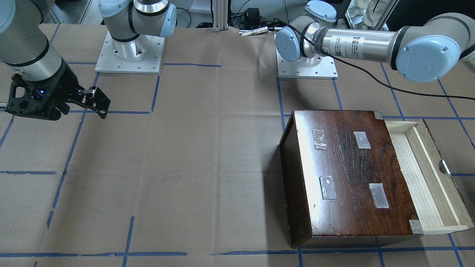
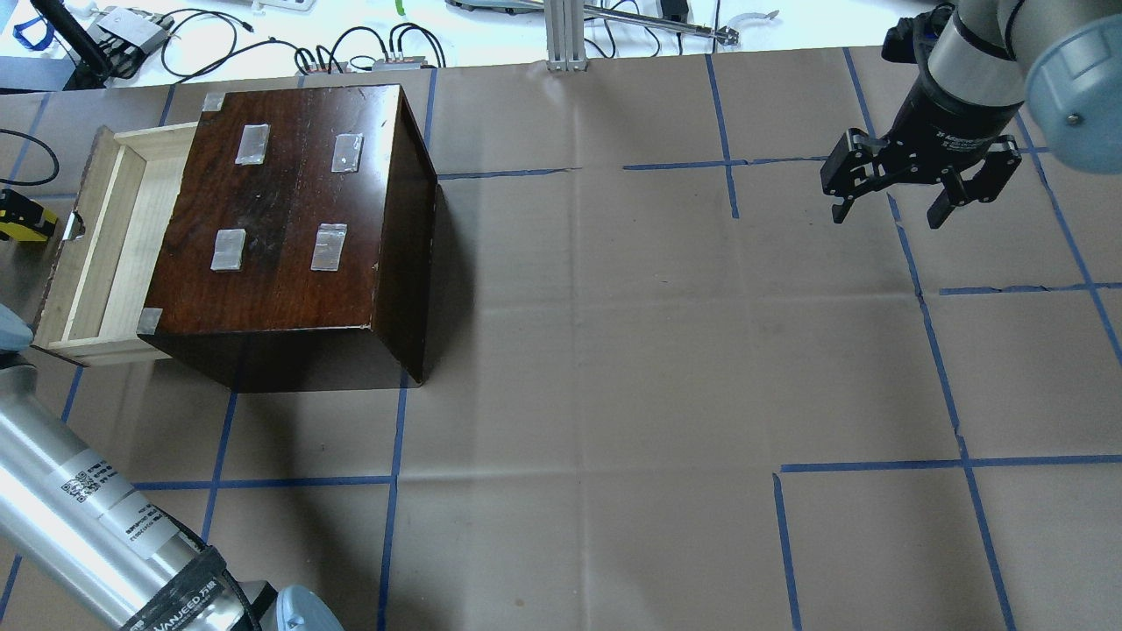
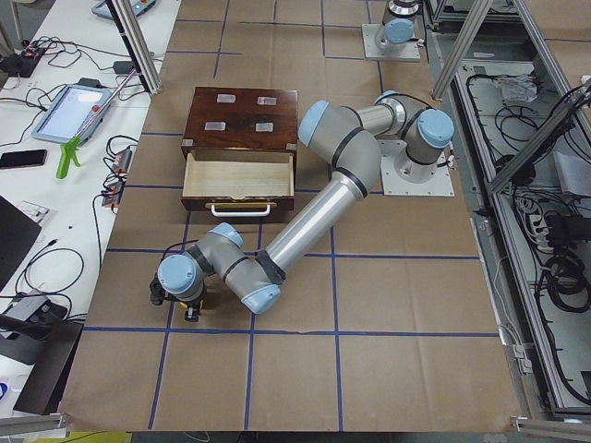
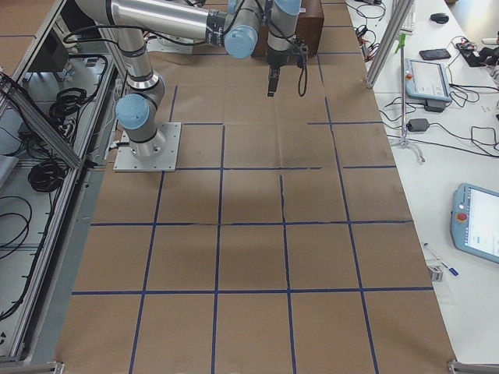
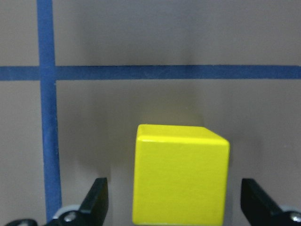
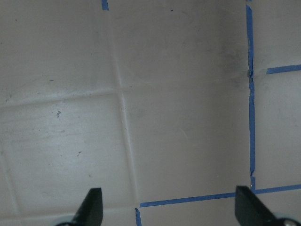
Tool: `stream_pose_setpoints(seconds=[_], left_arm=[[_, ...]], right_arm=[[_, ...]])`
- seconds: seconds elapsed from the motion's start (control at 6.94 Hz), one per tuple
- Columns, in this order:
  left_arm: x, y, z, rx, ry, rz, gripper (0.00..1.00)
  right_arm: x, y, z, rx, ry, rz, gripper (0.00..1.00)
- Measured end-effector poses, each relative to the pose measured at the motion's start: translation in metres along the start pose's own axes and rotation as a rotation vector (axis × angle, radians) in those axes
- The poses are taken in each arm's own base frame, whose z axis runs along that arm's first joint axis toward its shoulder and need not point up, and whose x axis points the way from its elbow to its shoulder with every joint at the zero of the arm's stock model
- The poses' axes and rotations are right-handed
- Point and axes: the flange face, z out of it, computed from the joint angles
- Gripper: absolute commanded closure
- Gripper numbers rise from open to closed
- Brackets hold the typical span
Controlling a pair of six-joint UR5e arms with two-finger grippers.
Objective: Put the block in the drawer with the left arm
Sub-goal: 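Lower the left gripper and grasp the yellow cube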
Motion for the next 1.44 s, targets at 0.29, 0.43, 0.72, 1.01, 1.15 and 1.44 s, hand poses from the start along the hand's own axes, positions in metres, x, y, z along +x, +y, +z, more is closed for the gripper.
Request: stream_pose_setpoints(seconds=[0.29, 0.43, 0.72, 1.01, 1.15, 1.44], left_arm=[[0.003, -0.003, -0.015, 0.018, -0.01, 0.004, 0.63], [0.007, -0.005, -0.034, 0.031, -0.022, 0.007, 0.63], [0.023, 0.004, -0.091, 0.032, -0.028, 0.01, 0.63], [0.061, 0.032, -0.153, 0.014, -0.021, 0.012, 0.63], [0.084, 0.051, -0.175, 0.004, -0.013, 0.009, 0.63], [0.137, 0.093, -0.2, -0.016, 0.007, -0.017, 0.63]], right_arm=[[0.0, 0.0, 0.0, 0.001, 0.001, 0.0, 0.0], [0.0, 0.0, 0.0, 0.0, 0.001, 0.0, 0.0], [0.0, 0.0, 0.0, 0.0, 0.001, 0.0, 0.0], [0.0, 0.0, 0.0, 0.0, 0.001, 0.0, 0.0], [0.0, 0.0, 0.0, 0.0, 0.001, 0.0, 0.0], [0.0, 0.0, 0.0, 0.0, 0.001, 0.0, 0.0]])
